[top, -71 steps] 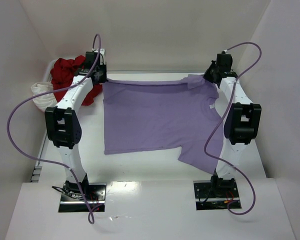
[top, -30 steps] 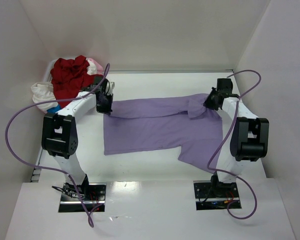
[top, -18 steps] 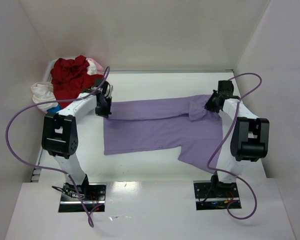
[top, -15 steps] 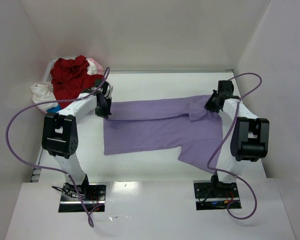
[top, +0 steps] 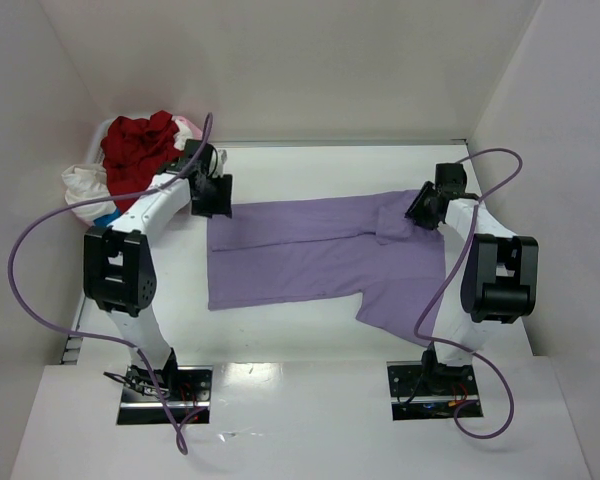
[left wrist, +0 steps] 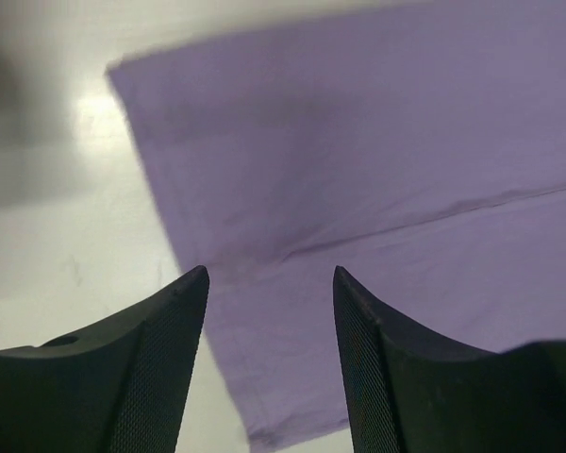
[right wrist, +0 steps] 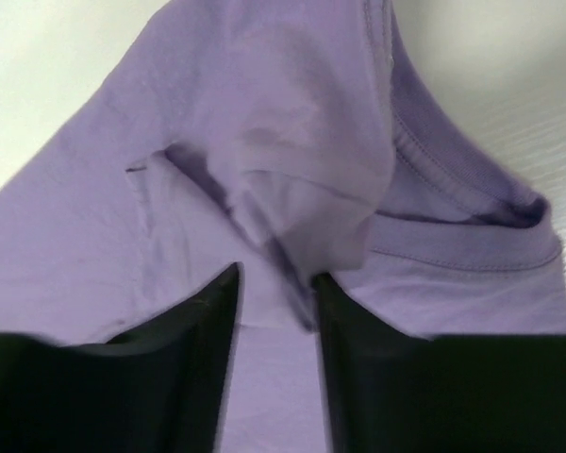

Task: Fold and stack the t-shirts
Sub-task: Fold the flattened tshirt in 1/3 of the way

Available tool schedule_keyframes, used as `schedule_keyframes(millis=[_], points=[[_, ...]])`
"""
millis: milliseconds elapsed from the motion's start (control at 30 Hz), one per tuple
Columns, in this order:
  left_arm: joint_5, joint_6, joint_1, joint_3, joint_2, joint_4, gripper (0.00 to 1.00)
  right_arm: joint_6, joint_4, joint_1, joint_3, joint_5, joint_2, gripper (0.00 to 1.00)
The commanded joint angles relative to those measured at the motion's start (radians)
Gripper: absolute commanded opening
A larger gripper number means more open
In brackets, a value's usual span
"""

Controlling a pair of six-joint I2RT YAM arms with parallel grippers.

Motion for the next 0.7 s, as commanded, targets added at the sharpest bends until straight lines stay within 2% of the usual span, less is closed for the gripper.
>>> schedule_keyframes(millis=[0,33,67,133,267,400,467,667], points=[[0.177,0.004,0.003,0.071,-0.007,0.082,0.64,-0.011,-0.02,-0.01,0.003,0.009,-0.004,0.49],[0.198,0.004,-0.006,0.085,0.004,0.101,0.64,-0.011,-0.046,-0.01,0.014,0.009,-0.004,0.55],[0.246,0.004,-0.006,0.094,0.004,0.121,0.64,-0.011,-0.055,-0.01,0.014,0.009,-0.004,0.7],[0.277,0.004,-0.035,0.094,0.028,0.177,0.64,-0.011,-0.075,-0.01,0.025,0.019,-0.018,0.79],[0.327,-0.007,-0.066,0.104,0.074,0.263,0.64,-0.011,-0.066,-0.01,0.034,0.0,-0.076,0.82],[0.338,-0.028,-0.077,0.114,0.163,0.299,0.63,0.008,-0.005,-0.01,0.034,-0.127,-0.085,0.82],[0.347,-0.038,-0.077,0.114,0.186,0.308,0.61,0.008,0.015,0.009,0.044,-0.139,-0.076,0.82],[0.337,-0.038,-0.077,0.093,0.232,0.317,0.55,-0.001,0.037,0.098,0.138,-0.139,0.071,0.82]])
